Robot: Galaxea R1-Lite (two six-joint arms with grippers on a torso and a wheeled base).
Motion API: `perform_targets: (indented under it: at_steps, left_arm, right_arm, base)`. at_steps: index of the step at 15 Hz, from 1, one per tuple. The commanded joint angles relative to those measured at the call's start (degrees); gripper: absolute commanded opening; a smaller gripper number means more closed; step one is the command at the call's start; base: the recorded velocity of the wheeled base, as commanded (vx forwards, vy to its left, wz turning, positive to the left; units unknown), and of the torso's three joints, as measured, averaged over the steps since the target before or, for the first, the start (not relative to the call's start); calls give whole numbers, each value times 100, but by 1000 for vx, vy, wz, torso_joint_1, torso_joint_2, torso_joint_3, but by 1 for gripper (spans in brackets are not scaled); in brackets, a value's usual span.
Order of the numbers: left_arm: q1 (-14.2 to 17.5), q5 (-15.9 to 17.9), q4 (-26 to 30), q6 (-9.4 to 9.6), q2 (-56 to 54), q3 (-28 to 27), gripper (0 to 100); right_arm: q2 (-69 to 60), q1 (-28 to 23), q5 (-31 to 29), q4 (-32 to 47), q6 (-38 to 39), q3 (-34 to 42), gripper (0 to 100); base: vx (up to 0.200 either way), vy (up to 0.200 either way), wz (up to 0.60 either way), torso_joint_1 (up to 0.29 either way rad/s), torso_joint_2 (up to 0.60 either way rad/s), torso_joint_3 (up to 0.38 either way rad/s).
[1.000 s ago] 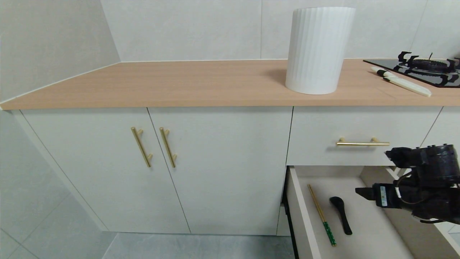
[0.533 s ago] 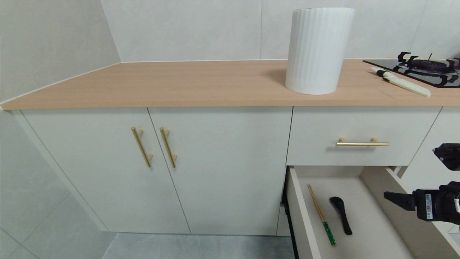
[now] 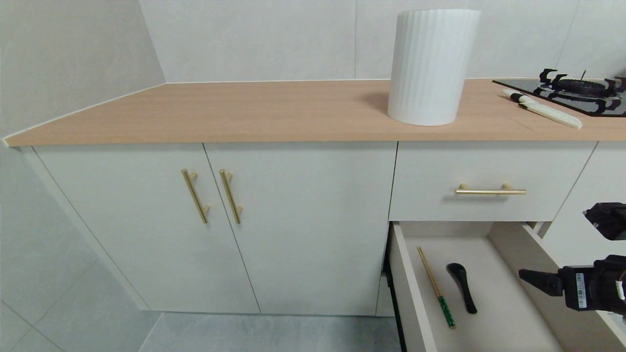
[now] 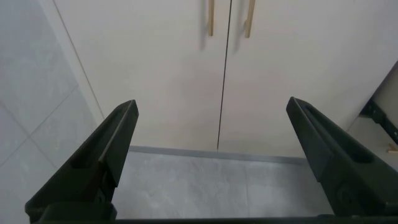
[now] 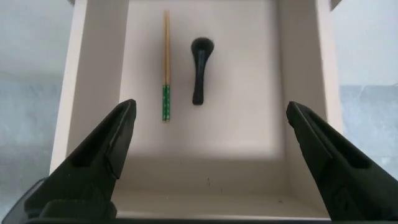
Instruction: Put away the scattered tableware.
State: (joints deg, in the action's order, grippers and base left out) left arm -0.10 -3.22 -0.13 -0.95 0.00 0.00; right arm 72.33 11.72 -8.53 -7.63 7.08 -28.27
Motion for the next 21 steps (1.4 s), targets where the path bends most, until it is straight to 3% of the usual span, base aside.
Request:
perform_targets:
  at_steps: [1,6,21]
  left_arm:
    - [1,-3,-4,-2,0,0,100]
    - [1,-3,-4,-2,0,0,100]
    - [1,-3,-4,7,0,0,100]
  right_arm:
    - [71,235,-17,-2,4,85,100]
    - [150,279,36,438,4,76,100]
    - [1820,270,344,508,74,94,100]
  base:
    - [-200,0,0,2,12,2]
    - [-200,0,0,0,3,3]
    - [0,0,0,0,0,0]
